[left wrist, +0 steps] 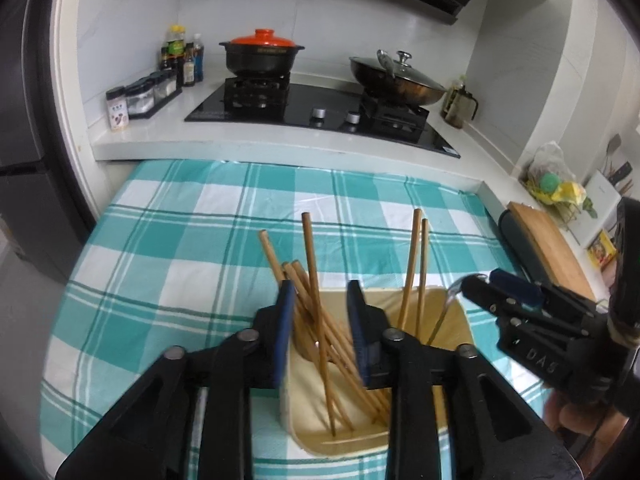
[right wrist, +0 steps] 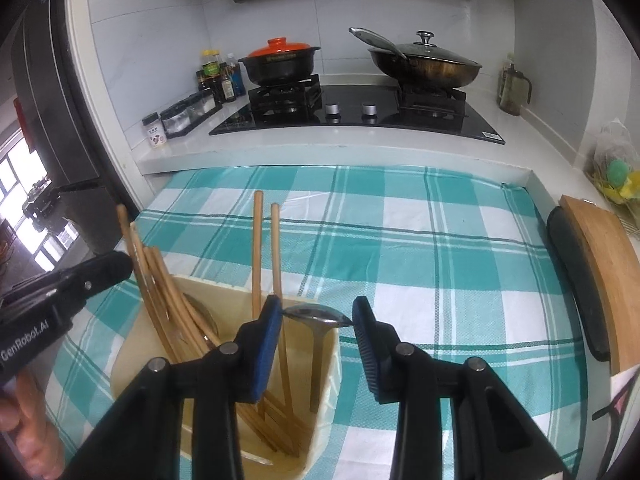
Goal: Organize utensils
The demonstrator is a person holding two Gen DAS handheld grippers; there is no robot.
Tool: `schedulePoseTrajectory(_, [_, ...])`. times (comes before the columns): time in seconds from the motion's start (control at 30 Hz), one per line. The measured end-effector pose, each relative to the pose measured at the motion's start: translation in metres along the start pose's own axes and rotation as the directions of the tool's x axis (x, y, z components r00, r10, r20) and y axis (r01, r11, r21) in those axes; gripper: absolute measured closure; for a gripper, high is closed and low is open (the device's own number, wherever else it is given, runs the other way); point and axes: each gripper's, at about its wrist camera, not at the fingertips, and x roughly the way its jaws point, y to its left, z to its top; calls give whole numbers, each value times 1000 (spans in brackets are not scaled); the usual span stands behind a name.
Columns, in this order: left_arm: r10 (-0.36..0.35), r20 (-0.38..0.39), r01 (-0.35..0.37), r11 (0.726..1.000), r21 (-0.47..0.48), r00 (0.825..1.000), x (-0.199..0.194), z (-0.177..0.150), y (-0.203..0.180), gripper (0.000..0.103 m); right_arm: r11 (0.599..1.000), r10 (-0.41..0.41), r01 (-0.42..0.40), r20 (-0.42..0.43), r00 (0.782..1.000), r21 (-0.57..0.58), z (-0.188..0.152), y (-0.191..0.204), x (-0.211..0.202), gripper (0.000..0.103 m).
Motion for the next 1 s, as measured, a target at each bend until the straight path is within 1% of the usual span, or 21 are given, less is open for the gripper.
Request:
schedulePoseTrajectory(0.03, [16,29,-17,1000,15,999,-14,-3,1,44,1000,5,-5,13,1000,10,1,-1,-7,59])
schedulePoseTrajectory(0.07, [33,61,-35,999,31,998,-29,-6,2,31,1000,19,-20,34,999,19,2,-3,-17,58])
schedulePoseTrajectory(0.1, [52,95,-56,997,45,994,-47,-12,3,26,999,28,-29,57,998,22,4,-4,-29,56])
schedulePoseTrajectory(0.13, [74,119,-81,995,55,990,-65,-18,4,18,1000,27,-28,82,996,12,4,-4,-46,54])
schedulePoseTrajectory(0.17, [93,139,-103,992,67,986,-83,-27,5,10,1000,19,-19,110,994,-3,4,-2,-64,45])
schedulePoseTrajectory(0.2, [115,153,-128,989,78,982,-99,-35,5,7,1000,9,-7,138,990,-18,0,0,-83,36])
schedulePoseTrajectory(0.23, [144,165,-160,983,85,976,-116,-47,3,1,999,-2,8,166,986,-31,-6,2,-104,35])
schedulePoseTrajectory(0.3, [196,200,-217,972,91,960,-148,-71,-1,1,998,-25,35,209,978,-44,-23,6,-142,25])
schedulePoseTrajectory(0.33, [214,211,-237,967,92,954,-161,-83,-5,1,998,-38,48,227,973,-40,-35,8,-160,23])
schedulePoseTrajectory(0.4, [239,207,-260,962,81,949,-181,-105,-11,0,997,-58,66,253,966,-26,-62,15,-189,22])
schedulePoseTrajectory(0.5, [261,219,-278,959,50,940,-211,-134,-20,0,997,-59,68,262,963,-24,-100,32,-221,21])
schedulePoseTrajectory(0.6, [270,225,-291,954,66,936,-236,-153,-27,0,998,-48,60,279,959,-33,-132,47,-248,19])
schedulePoseTrajectory(0.67, [280,226,-302,951,65,933,-250,-159,-28,1,998,-48,59,284,958,-31,-148,54,-262,17])
schedulePoseTrajectory(0.77, [292,269,-313,949,37,918,-270,-163,-29,1,997,-65,75,306,950,-22,-164,61,-280,13])
schedulePoseTrajectory(0.83, [289,292,-312,949,35,912,-280,-164,-31,1,997,-68,79,317,946,-22,-172,65,-290,10])
schedulePoseTrajectory(0.9, [283,297,-307,951,33,912,-289,-166,-33,1,996,-70,82,318,946,-25,-176,68,-298,0])
schedulePoseTrajectory(1.0, [258,293,-279,960,29,921,-297,-167,-34,1,996,-61,78,329,942,-37,-180,75,-309,0])
